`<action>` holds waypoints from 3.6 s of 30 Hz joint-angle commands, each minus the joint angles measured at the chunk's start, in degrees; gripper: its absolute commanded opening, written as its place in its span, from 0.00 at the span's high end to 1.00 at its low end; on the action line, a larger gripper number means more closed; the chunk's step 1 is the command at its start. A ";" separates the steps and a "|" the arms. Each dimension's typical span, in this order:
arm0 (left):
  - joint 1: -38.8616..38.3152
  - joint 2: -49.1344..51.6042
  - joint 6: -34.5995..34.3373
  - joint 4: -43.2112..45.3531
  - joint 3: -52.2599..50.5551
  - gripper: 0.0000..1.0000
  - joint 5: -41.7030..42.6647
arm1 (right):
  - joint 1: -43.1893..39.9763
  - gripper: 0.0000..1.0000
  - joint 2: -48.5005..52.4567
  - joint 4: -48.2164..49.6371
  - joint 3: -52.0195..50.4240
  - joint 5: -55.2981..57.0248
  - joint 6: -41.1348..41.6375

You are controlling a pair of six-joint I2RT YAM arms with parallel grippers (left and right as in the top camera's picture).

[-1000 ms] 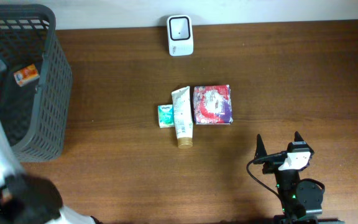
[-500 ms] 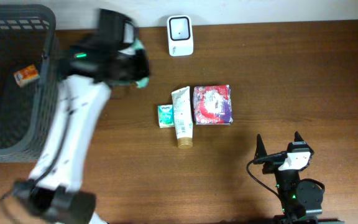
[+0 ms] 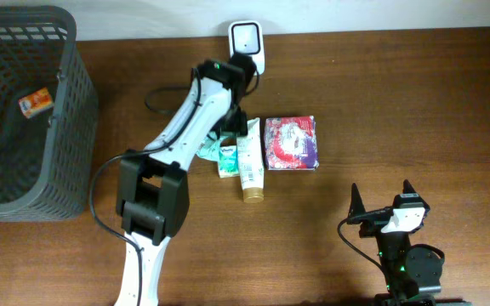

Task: Scan the item barcode
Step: 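Pick the green wipes pack from the basket with the left gripper, place it on table, then pick the orange Kleenex pack from the basket with the left gripper, place it on table, then grasp the diaper pack with the right gripper and drag it right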

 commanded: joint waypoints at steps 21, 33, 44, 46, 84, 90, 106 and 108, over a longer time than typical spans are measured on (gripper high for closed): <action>49.75 -6.58 57.70 32.98 -1.53 0.10 4.39 | -0.39 0.01 -0.33 -0.11 -0.46 0.35 0.04; 50.03 4.70 73.24 49.42 -10.27 0.26 6.32 | -0.39 0.02 -0.33 -0.11 -0.46 0.35 0.04; 52.19 7.87 72.87 51.28 -10.29 0.88 6.03 | -0.39 0.01 -0.33 -0.11 -0.46 0.35 0.04; 52.19 7.34 65.88 51.32 -10.29 1.00 1.95 | -0.39 0.01 -0.33 -0.11 -0.46 0.35 0.07; 4.96 -14.16 -2.36 -4.55 -7.78 0.62 11.39 | -0.39 0.01 -0.33 -0.11 -0.46 0.35 0.04; 7.06 -15.19 -0.02 -20.06 18.38 0.06 0.35 | -0.39 0.01 -0.33 -0.11 -0.46 0.35 0.07; 20.79 -18.78 -0.72 -20.04 18.38 0.01 0.04 | -0.35 0.01 -0.33 43.91 1.44 -25.09 25.79; 20.79 -18.75 -0.72 -20.04 18.38 0.01 0.04 | -0.35 0.01 3.43 30.95 17.18 -21.90 9.20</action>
